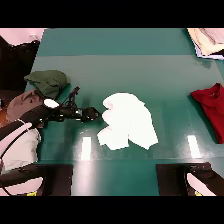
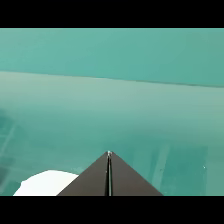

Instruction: Fold the shirts.

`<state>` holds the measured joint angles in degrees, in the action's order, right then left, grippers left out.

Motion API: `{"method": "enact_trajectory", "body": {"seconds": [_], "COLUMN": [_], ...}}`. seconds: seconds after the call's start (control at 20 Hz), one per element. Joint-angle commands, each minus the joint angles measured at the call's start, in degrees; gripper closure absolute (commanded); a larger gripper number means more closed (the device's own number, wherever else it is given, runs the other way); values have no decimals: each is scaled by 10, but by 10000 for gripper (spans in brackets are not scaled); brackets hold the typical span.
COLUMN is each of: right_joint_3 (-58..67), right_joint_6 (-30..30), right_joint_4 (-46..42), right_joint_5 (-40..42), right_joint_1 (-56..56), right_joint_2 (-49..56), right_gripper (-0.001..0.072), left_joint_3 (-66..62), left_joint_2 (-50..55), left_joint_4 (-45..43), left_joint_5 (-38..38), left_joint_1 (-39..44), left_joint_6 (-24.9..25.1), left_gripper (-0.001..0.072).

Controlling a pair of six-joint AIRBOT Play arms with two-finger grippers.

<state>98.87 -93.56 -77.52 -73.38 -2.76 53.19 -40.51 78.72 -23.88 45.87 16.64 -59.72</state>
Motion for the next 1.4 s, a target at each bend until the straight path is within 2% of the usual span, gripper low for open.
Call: {"method": "enact_trajectory", "body": {"seconds": [0.0, 0.05, 0.15, 0.25, 0.35, 0.4, 0.55, 0.7, 0.9, 1.0, 1.1, 1.15, 1.2, 1.25, 1.3, 1.35], "right_joint_3": [0, 0, 0, 0, 0, 0, 0, -1, -1, -4, -53, -89, -136, -185, -239, -291], "right_joint_6": [0, 0, 0, 0, 0, 0, 0, 8, 49, 58, 63, 72, 73, 73, 77, 77], "right_joint_4": [0, 0, 0, 0, -1, -1, -6, -6, -5, -1, 38, 58, 75, 90, 101, 113], "right_joint_5": [-9, -14, -24, -28, -37, -42, -63, -94, -222, -275, -252, -238, -218, -197, -169, -132], "right_joint_1": [0, 0, 0, 0, 0, 0, 0, 0, 0, 0, 0, 0, 0, 0, 0, 0], "right_joint_2": [-1, -1, 0, -1, 0, -1, 0, 0, 35, 71, 92, 99, 105, 109, 114, 118], "right_gripper": [692, 692, 692, 692, 692, 692, 692, 692, 691, 691, 687, 609, 397, 262, 231, 232], "left_joint_3": [-19, -32, -61, -85, -106, -114, -149, -199, -261, -279, -281, -281, -281, -282, -284, -284], "left_joint_2": [28, 39, 62, 70, 69, 67, 62, 23, -88, -146, -197, -215, -228, -236, -237, -237], "left_joint_4": [3, 3, 3, 3, -1, -1, -44, -170, -382, -436, -454, -460, -469, -478, -482, -484], "left_joint_5": [-44, -44, -35, -37, -37, -36, 1, 63, 128, 143, 144, 148, 154, 163, 176, 188], "left_joint_1": [48, 59, 76, 85, 84, 83, 83, 83, 83, 83, 83, 83, 83, 83, 83, 83], "left_joint_6": [-27, -36, -44, -49, -48, -48, -59, -100, -172, -189, -189, -190, -195, -200, -200, -202], "left_gripper": [119, 119, 291, 292, 618, 682, 683, 683, 682, 682, 682, 683, 682, 682, 682, 682]}}
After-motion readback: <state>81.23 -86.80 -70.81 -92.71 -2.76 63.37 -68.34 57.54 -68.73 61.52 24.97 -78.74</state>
